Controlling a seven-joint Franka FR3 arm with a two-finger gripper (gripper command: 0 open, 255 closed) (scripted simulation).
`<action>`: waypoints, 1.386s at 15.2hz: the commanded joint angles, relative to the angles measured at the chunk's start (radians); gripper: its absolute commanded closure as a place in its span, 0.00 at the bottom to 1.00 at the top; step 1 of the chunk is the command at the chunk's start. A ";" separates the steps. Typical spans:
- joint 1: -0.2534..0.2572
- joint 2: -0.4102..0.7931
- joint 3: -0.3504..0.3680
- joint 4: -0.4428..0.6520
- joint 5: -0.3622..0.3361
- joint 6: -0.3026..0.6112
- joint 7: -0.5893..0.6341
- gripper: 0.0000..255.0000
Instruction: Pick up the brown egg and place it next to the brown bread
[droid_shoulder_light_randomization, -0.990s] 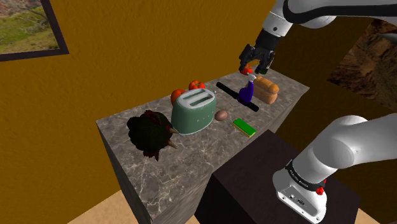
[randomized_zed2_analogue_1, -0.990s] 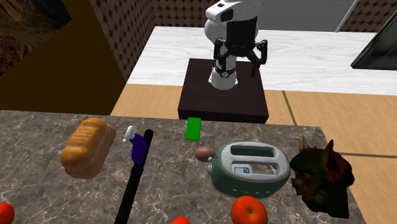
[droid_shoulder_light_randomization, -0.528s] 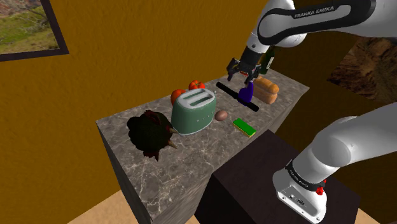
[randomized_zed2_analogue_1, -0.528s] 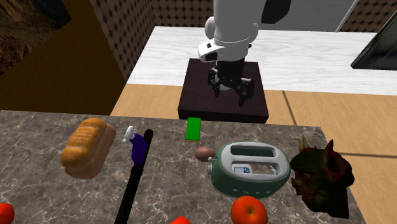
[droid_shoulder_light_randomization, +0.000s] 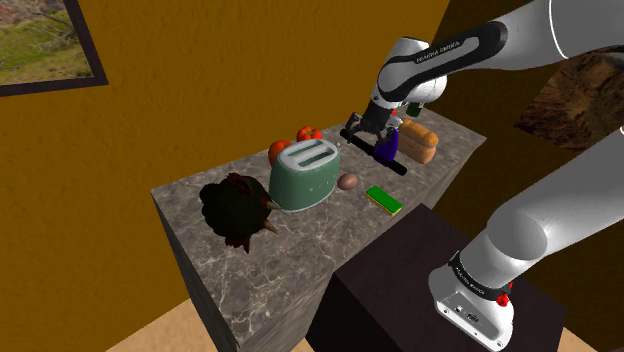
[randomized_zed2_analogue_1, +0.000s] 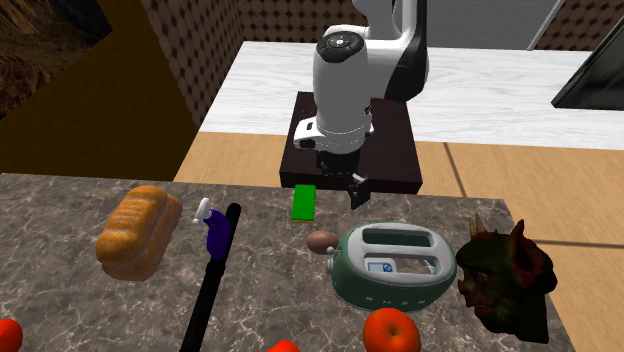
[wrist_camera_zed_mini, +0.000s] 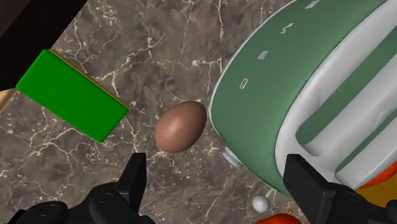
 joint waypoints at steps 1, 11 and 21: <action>-0.010 0.070 0.002 0.009 0.000 0.055 0.057 0.00; -0.041 0.427 -0.041 0.099 0.030 0.277 0.276 0.00; -0.048 0.599 -0.035 0.143 0.068 0.396 0.292 0.00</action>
